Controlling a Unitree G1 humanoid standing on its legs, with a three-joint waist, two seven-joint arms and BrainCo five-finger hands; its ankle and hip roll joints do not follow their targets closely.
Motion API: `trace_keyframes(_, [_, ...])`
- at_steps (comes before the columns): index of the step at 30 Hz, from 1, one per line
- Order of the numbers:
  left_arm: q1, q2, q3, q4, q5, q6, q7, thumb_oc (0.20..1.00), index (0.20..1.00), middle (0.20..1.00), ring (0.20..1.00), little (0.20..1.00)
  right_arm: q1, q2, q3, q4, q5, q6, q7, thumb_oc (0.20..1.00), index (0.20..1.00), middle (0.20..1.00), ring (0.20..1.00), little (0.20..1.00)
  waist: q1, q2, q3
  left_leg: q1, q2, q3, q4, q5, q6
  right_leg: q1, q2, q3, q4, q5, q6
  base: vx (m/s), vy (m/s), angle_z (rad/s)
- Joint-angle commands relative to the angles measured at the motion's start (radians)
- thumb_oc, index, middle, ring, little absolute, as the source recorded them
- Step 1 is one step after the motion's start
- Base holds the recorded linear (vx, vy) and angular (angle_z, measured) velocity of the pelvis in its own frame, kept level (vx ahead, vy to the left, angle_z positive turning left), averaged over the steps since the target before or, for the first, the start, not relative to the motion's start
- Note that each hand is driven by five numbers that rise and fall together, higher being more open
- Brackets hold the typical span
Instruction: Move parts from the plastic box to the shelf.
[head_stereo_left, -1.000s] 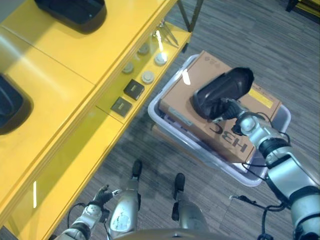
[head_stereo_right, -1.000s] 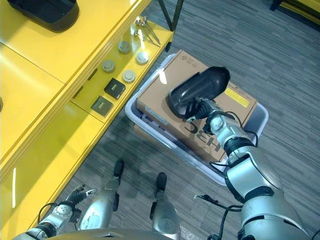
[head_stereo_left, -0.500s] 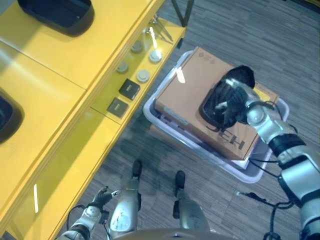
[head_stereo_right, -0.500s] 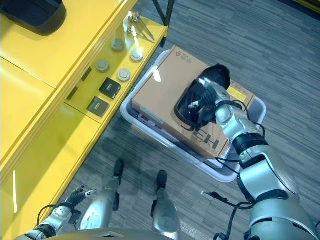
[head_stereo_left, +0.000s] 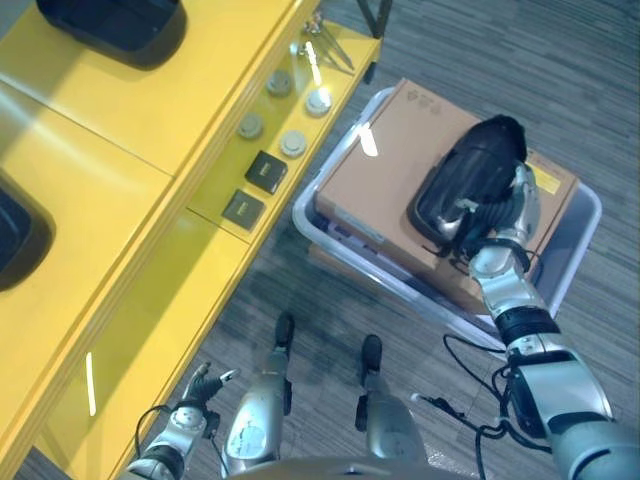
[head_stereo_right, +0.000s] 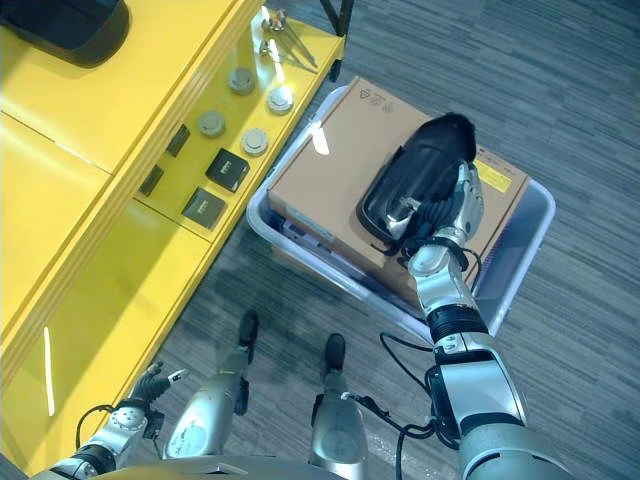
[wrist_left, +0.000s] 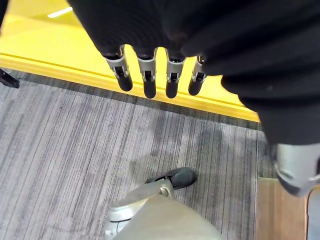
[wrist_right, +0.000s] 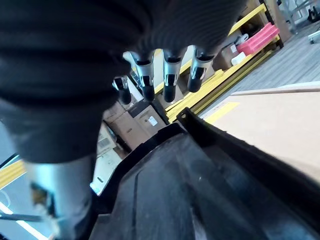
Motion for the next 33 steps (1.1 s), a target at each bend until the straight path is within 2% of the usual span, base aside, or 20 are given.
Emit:
trace_keyframes(1, [-0.026, -0.007, -0.05, 0.053, 0.015, 0.001, 0.04, 1.0, 1.0, 1.0, 1.0, 1.0, -0.054, -0.058, 0.042, 0.042, -0.001, -0.011, -0.102, 1.0, 1.0, 1.0, 1.0, 1.0, 0.013, -0.019, -0.047, 0.038, 0.014, -0.015, 0.004, -0.122, -0.02, -0.011, -0.055, 0.012, 0.008, -0.046, 0.044, 0.0, 0.0, 0.0])
trace_keyframes(8, [-0.031, -0.013, -0.067, 0.053, 0.013, -0.002, 0.062, 1.0, 1.0, 1.0, 1.0, 1.0, -0.073, -0.076, 0.007, 0.064, 0.016, -0.016, -0.203, 1.0, 1.0, 1.0, 1.0, 1.0, 0.014, -0.01, -0.047, 0.034, 0.013, -0.02, 0.004, -0.122, -0.022, -0.013, -0.056, 0.008, 0.009, -0.048, 0.044, 0.0, 0.001, 0.0])
trace_keyframes(14, [-0.039, -0.012, -0.078, 0.057, 0.014, 0.003, 0.074, 1.0, 1.0, 1.0, 1.0, 1.0, -0.092, -0.074, -0.009, 0.149, 0.112, -0.03, -0.208, 1.0, 1.0, 1.0, 1.0, 1.0, 0.012, -0.007, -0.044, 0.028, 0.015, -0.021, 0.004, -0.121, -0.025, -0.021, -0.054, 0.009, 0.011, -0.047, 0.043, 0.0, 0.0, 0.0])
trace_keyframes(18, [-0.05, -0.017, -0.111, 0.061, 0.009, 0.007, 0.068, 1.0, 1.0, 1.0, 1.0, 1.0, -0.185, -0.055, 0.066, 0.318, 0.207, -0.043, -0.122, 1.0, 1.0, 1.0, 1.0, 1.0, 0.016, 0.0, -0.03, 0.015, 0.014, -0.002, 0.006, -0.117, -0.023, -0.05, -0.053, 0.031, 0.009, -0.03, 0.045, -0.01, 0.019, -0.06])
trace_keyframes(20, [-0.059, -0.025, -0.134, 0.058, 0.005, 0.008, 0.057, 1.0, 1.0, 1.0, 1.0, 1.0, -0.232, -0.043, 0.125, 0.423, 0.243, -0.042, -0.033, 1.0, 1.0, 1.0, 1.0, 1.0, 0.021, 0.004, -0.027, 0.014, 0.011, 0.015, 0.007, -0.119, -0.019, -0.063, -0.057, 0.044, 0.005, -0.02, 0.048, 0.0, 0.043, -0.32])
trace_keyframes(21, [-0.059, -0.026, -0.133, 0.058, 0.005, 0.008, 0.057, 1.0, 1.0, 1.0, 1.0, 1.0, -0.236, -0.043, 0.127, 0.427, 0.245, -0.044, -0.031, 1.0, 1.0, 1.0, 1.0, 1.0, 0.022, 0.005, -0.026, 0.014, 0.012, 0.017, 0.007, -0.119, -0.018, -0.064, -0.057, 0.046, 0.005, -0.019, 0.048, -0.01, 0.043, -0.35])
trace_keyframes(24, [-0.071, -0.036, -0.165, 0.036, -0.01, 0.001, 0.031, 1.0, 1.0, 1.0, 1.0, 1.0, -0.288, -0.039, 0.208, 0.568, 0.279, -0.031, 0.138, 1.0, 1.0, 1.0, 1.0, 1.0, 0.037, 0.021, -0.02, 0.003, 0.001, 0.029, 0.009, -0.114, -0.016, -0.085, -0.066, 0.066, 0.003, -0.005, 0.051, -0.01, 0.023, -0.21])
trace_keyframes(25, [-0.071, -0.037, -0.165, 0.036, -0.011, 0.001, 0.031, 1.0, 1.0, 1.0, 1.0, 1.0, -0.29, -0.04, 0.209, 0.57, 0.279, -0.032, 0.14, 0.523, 0.523, 0.523, 0.523, 0.523, 0.037, 0.021, -0.021, 0.002, 0.001, 0.029, 0.009, -0.114, -0.016, -0.086, -0.066, 0.066, 0.003, -0.005, 0.051, 0.01, 0.022, -0.16])
trace_keyframes(26, [-0.072, -0.041, -0.179, 0.024, -0.015, -0.004, 0.017, 1.0, 1.0, 1.0, 1.0, 1.0, -0.307, -0.057, 0.234, 0.625, 0.28, -0.016, 0.211, 0.2, 0.2, 0.2, 0.2, 0.2, 0.045, 0.036, -0.02, -0.002, -0.005, 0.027, 0.007, -0.112, -0.015, -0.09, -0.072, 0.066, 0.003, -0.003, 0.054, 0.01, 0.036, -0.15])
trace_keyframes(27, [-0.076, -0.04, -0.183, 0.025, -0.013, -0.003, 0.004, 1.0, 1.0, 1.0, 1.0, 1.0, -0.309, -0.059, 0.246, 0.652, 0.286, -0.008, 0.266, 0.2, 0.2, 0.2, 0.2, 0.2, 0.049, 0.045, -0.022, -0.003, -0.008, 0.026, 0.006, -0.109, -0.015, -0.093, -0.075, 0.065, 0.003, -0.004, 0.054, 0.02, 0.045, -0.08])
trace_keyframes(33, [-0.068, -0.036, -0.179, 0.012, -0.008, 0.003, -0.009, 1.0, 1.0, 1.0, 1.0, 1.0, -0.292, -0.065, 0.228, 0.658, 0.313, -0.007, 0.283, 0.2, 0.2, 0.2, 0.2, 0.2, 0.046, 0.056, -0.031, 0.003, -0.014, 0.023, 0.007, -0.111, -0.013, -0.084, -0.077, 0.067, 0.003, -0.008, 0.057, 0.01, 0.008, 0.0])
